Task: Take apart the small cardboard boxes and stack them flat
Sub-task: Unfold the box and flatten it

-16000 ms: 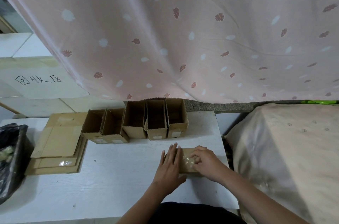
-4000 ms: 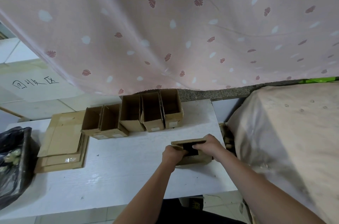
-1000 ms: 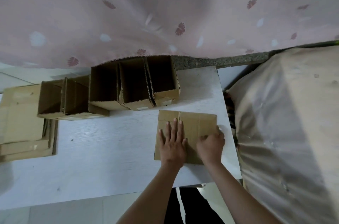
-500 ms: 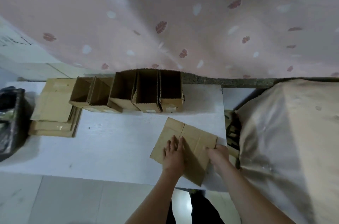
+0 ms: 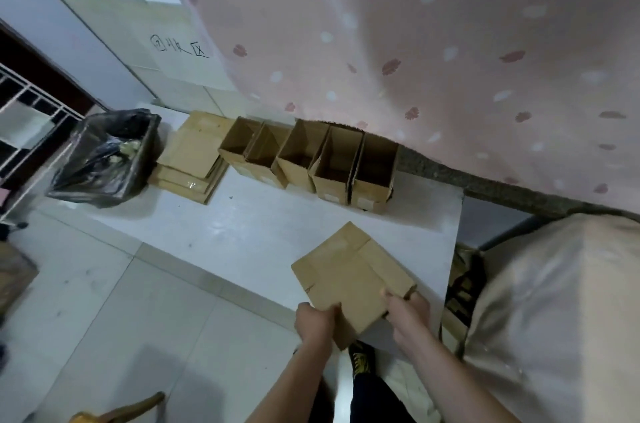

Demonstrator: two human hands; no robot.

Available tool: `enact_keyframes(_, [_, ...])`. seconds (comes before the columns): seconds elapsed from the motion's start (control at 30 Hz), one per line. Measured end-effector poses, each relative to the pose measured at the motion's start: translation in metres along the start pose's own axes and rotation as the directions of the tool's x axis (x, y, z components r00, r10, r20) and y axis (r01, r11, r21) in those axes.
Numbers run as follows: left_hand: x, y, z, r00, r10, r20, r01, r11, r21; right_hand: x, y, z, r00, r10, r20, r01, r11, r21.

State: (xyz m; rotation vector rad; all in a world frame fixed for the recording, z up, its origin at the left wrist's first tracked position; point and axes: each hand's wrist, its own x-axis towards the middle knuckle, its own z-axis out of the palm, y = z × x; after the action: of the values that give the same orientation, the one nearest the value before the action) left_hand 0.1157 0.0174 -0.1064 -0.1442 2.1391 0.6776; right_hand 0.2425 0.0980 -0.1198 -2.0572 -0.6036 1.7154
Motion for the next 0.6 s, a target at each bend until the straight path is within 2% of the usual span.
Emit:
enact_keyframes(0.1, [0.004, -0.012, -0.025, 0.997, -0.066, 0.047, 0.075, 0.971, -0.225, -0.016, 0.006, 0.009, 0.997, 0.006, 0.082, -0.01, 0.999, 0.049])
enact_keyframes(0.17, [0.006, -0.018, -0.046, 0.995, -0.07, 0.075, 0.092, 0.932, -0.35, -0.026, 0.007, 0.015, 0.981, 0.019, 0.193, -0.035, 0.996, 0.076])
enact_keyframes(0.3, [0.005, -0.028, -0.088, 0.998, -0.035, 0.055, 0.056, 0.892, -0.448, -0.045, 0.004, 0.028, 0.931, 0.038, 0.363, -0.034, 0.999, -0.016])
enact_keyframes(0.37, [0.0, -0.033, -0.113, 1.0, 0.005, 0.025, 0.008, 0.886, -0.463, -0.057, 0.0, 0.036, 0.913, -0.013, 0.407, 0.043, 0.997, -0.066])
enact_keyframes(0.47, [-0.005, -0.043, -0.151, 0.988, 0.146, -0.05, -0.153, 0.897, -0.414, -0.079, -0.006, 0.047, 0.897, -0.136, 0.421, 0.23, 0.956, -0.181])
enact_keyframes(0.5, [-0.007, -0.045, -0.164, 0.98, 0.191, -0.064, -0.2, 0.896, -0.397, -0.087, -0.009, 0.052, 0.881, -0.178, 0.439, 0.313, 0.914, -0.258])
enact_keyframes(0.6, [-0.012, -0.053, -0.197, 0.955, 0.283, -0.09, -0.296, 0.884, -0.362, -0.116, -0.006, 0.079, 0.811, -0.262, 0.523, 0.537, 0.691, -0.485])
